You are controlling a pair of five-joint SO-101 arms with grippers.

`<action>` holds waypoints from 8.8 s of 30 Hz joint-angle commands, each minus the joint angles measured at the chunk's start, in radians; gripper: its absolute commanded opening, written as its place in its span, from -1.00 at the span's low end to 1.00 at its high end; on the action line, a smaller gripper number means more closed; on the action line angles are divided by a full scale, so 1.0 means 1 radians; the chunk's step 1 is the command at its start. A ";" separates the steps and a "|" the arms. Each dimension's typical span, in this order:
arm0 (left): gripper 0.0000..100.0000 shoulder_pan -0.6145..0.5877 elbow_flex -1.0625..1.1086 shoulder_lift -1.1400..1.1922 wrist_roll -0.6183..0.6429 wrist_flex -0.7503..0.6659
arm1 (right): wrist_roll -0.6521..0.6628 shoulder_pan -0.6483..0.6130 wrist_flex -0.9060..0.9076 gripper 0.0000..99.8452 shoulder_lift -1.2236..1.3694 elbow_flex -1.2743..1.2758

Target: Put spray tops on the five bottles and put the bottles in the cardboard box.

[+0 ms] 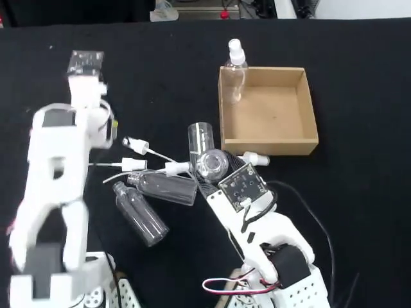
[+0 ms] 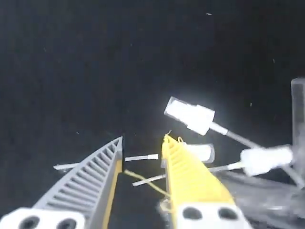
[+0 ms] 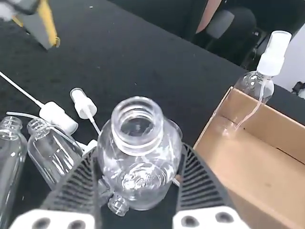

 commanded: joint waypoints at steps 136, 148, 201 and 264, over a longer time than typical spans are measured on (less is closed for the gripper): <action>-0.94 0.803 0.335 -0.944 0.258 -0.864 | -0.157 0.011 -0.008 -0.98 -0.107 0.007; -0.94 0.805 0.325 -0.934 0.256 -0.721 | -0.157 0.012 -0.008 -0.98 -0.107 0.007; -0.77 0.831 0.414 -0.922 0.262 -0.574 | -0.157 0.012 -0.008 -0.98 -0.107 0.007; -0.65 0.143 0.676 -0.934 0.218 -0.397 | -0.130 0.339 0.038 -0.98 -0.094 -0.177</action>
